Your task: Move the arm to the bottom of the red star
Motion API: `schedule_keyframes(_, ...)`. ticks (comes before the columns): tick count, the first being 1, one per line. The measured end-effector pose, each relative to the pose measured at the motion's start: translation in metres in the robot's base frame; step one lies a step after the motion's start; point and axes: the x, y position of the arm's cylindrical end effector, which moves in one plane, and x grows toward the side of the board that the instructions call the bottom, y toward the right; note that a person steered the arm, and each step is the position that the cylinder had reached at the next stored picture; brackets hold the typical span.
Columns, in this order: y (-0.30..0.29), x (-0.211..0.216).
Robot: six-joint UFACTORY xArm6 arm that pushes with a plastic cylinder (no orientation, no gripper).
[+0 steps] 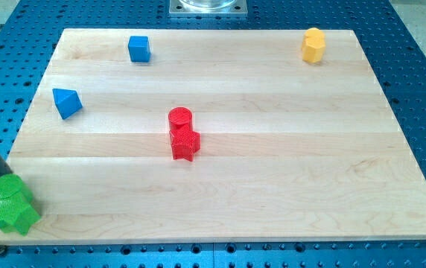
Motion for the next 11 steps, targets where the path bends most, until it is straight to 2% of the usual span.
schedule_keyframes(1,0.003,-0.001)
schedule_keyframes(8,0.190,-0.009)
schedule_keyframes(11,0.235,-0.009)
